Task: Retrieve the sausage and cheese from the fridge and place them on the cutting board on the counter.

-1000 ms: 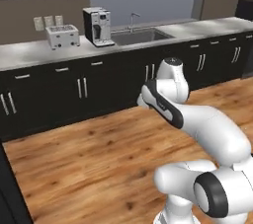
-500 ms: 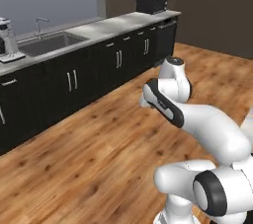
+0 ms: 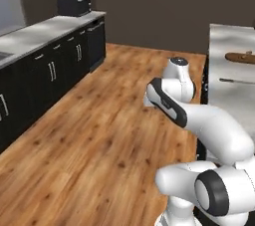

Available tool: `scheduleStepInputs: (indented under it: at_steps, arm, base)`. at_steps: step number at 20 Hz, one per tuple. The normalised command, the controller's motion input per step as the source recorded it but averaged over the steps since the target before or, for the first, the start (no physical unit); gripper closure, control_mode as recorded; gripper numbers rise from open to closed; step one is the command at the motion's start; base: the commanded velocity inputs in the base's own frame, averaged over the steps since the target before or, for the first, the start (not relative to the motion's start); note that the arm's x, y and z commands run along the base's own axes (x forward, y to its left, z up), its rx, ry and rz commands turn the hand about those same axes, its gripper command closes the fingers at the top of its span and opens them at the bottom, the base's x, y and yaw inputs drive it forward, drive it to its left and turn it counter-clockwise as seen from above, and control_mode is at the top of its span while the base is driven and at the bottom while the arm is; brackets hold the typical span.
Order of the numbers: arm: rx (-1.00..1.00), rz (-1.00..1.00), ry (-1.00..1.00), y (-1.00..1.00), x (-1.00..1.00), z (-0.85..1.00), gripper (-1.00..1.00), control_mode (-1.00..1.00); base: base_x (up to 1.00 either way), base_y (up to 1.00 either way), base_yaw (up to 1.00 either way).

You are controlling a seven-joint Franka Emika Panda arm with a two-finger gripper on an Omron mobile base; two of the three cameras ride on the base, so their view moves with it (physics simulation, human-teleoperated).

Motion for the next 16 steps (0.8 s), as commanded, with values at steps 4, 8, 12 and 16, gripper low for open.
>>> scheduleStepInputs:
  at_steps: [4, 8, 12, 16]
  arm:
    - [0.0, 0.0, 0.0, 0.0, 0.0, 0.0, 1.0, 1.0]
    - [0.0, 0.0, 0.0, 0.0, 0.0, 0.0, 1.0, 1.0]
    - [0.0, 0.0, 0.0, 0.0, 0.0, 0.0, 1.0, 1.0]
    - [0.0, 0.0, 0.0, 0.0, 0.0, 0.0, 1.0, 1.0]
  base:
    - [0.97, 0.17, -0.41]
    - [0.98, 0.5, -0.35]
    - [0.91, 0.98, -0.35]
    - [1.0, 1.0, -0.41]
